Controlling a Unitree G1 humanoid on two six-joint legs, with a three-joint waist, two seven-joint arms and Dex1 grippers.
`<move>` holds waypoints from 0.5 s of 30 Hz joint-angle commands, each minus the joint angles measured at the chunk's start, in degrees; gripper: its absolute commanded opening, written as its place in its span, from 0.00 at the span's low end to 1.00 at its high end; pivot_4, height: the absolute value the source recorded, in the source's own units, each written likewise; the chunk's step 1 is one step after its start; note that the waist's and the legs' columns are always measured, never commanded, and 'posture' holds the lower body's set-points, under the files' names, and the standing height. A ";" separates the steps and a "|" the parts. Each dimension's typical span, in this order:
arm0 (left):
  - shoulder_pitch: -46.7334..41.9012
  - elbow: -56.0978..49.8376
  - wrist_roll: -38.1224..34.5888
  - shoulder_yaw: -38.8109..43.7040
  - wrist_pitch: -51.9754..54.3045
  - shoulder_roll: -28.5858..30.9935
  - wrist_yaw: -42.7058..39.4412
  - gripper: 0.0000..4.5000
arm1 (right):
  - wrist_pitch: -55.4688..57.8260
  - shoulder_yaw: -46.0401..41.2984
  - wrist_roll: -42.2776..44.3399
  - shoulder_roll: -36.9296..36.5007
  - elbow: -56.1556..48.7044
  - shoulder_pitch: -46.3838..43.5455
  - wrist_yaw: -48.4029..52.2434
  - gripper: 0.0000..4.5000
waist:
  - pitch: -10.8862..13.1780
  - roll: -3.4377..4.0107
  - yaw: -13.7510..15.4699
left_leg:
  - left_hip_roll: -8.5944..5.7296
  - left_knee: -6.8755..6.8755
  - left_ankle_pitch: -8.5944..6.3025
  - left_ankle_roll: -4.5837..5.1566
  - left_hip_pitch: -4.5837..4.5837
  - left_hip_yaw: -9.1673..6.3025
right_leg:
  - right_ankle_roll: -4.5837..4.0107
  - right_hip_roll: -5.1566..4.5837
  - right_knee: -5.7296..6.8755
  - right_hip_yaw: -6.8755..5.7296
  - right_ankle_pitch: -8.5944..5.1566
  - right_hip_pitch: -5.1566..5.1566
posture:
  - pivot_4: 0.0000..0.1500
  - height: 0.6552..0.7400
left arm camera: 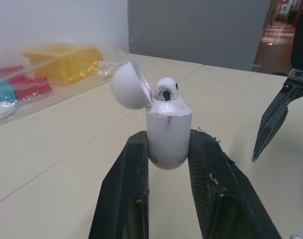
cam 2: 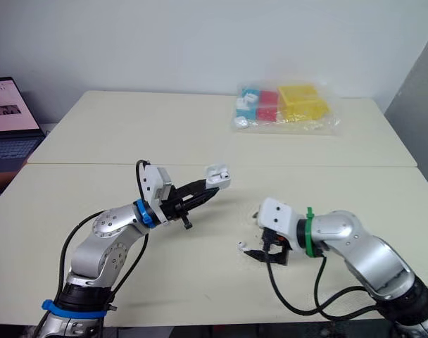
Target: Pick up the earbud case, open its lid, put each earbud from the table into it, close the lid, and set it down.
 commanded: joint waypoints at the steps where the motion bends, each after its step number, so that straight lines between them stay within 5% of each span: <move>1: -0.12 -1.66 -0.42 1.95 -0.80 1.01 -0.22 0.16 | 3.20 2.65 -2.33 1.99 -0.42 -1.78 -2.98 1.00 | 0.00 0.00 0.01 | 0.00 0.01 0.00 0.00 -0.01 0.00 | 0.00 0.00 0.00 -0.01 0.00 0.00 | 1.00 1.00; 15: -0.02 -2.55 -0.69 2.11 0.67 2.12 -0.66 0.16 | 0.47 10.13 -10.40 8.61 9.71 -0.34 -7.83 1.00 | -0.01 -0.01 -0.01 | -0.01 0.01 0.00 0.00 0.00 0.02 | 0.00 -0.02 0.01 0.01 0.00 -0.01 | 1.00 1.00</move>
